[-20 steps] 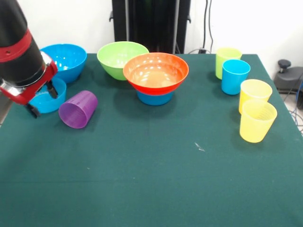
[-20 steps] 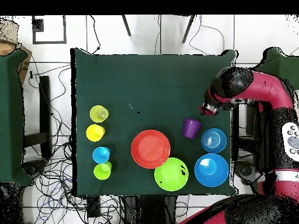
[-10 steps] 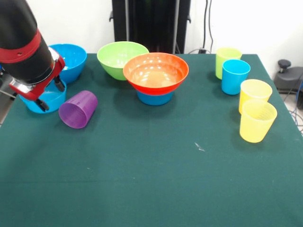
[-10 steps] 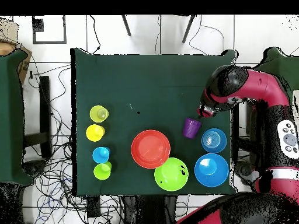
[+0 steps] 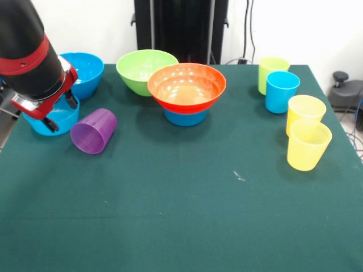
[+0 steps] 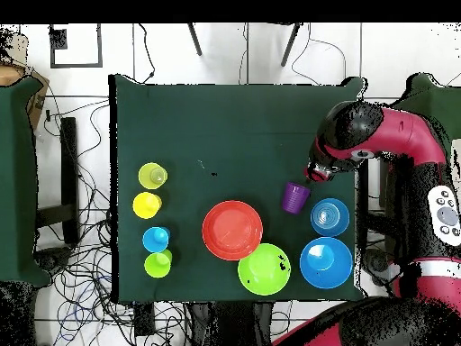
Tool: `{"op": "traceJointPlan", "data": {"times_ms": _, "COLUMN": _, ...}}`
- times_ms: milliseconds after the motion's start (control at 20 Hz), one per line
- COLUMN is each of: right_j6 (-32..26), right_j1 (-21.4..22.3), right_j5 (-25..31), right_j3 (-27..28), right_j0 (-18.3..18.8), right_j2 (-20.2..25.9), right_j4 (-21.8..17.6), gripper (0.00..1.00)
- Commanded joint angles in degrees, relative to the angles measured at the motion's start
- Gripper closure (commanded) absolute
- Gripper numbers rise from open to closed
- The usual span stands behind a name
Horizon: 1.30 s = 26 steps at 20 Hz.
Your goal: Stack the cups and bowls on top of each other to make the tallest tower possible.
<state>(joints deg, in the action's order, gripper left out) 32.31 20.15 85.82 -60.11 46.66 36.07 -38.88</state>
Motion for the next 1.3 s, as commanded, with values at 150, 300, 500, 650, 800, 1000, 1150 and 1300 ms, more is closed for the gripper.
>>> {"op": "traceJointPlan", "data": {"times_ms": 150, "right_j6": -6.2, "right_j1": -2.6, "right_j5": 1.1, "right_j3": 0.3, "right_j0": -1.5, "right_j2": -1.7, "right_j4": -1.4, "gripper": 0.0}}
{"op": "traceJointPlan", "data": {"times_ms": 300, "right_j6": -5.5, "right_j1": -3.3, "right_j5": -0.1, "right_j3": 0.6, "right_j0": -1.6, "right_j2": -1.8, "right_j4": -1.7, "gripper": 0.0}}
{"op": "traceJointPlan", "data": {"times_ms": 500, "right_j6": -5.0, "right_j1": -3.7, "right_j5": -0.7, "right_j3": 0.7, "right_j0": -1.7, "right_j2": -1.8, "right_j4": -1.8, "gripper": 0.0}}
{"op": "traceJointPlan", "data": {"times_ms": 650, "right_j6": -4.5, "right_j1": -3.7, "right_j5": -1.2, "right_j3": 0.5, "right_j0": -1.7, "right_j2": -1.9, "right_j4": -1.8, "gripper": 0.0}}
{"op": "traceJointPlan", "data": {"times_ms": 800, "right_j6": -4.5, "right_j1": -4.2, "right_j5": -1.6, "right_j3": 0.8, "right_j0": -1.7, "right_j2": -1.9, "right_j4": -2.0, "gripper": 0.0}}
{"op": "traceJointPlan", "data": {"times_ms": 1000, "right_j6": -4.3, "right_j1": -4.3, "right_j5": -2.1, "right_j3": 0.7, "right_j0": -1.6, "right_j2": -1.9, "right_j4": -2.0, "gripper": 0.0}}
{"op": "traceJointPlan", "data": {"times_ms": 1150, "right_j6": -4.1, "right_j1": -4.3, "right_j5": -2.5, "right_j3": 0.6, "right_j0": -1.5, "right_j2": -1.9, "right_j4": -2.0, "gripper": 0.0}}
{"op": "traceJointPlan", "data": {"times_ms": 1300, "right_j6": -4.1, "right_j1": -4.7, "right_j5": -3.1, "right_j3": 0.7, "right_j0": -1.5, "right_j2": -1.9, "right_j4": -2.2, "gripper": 0.0}}
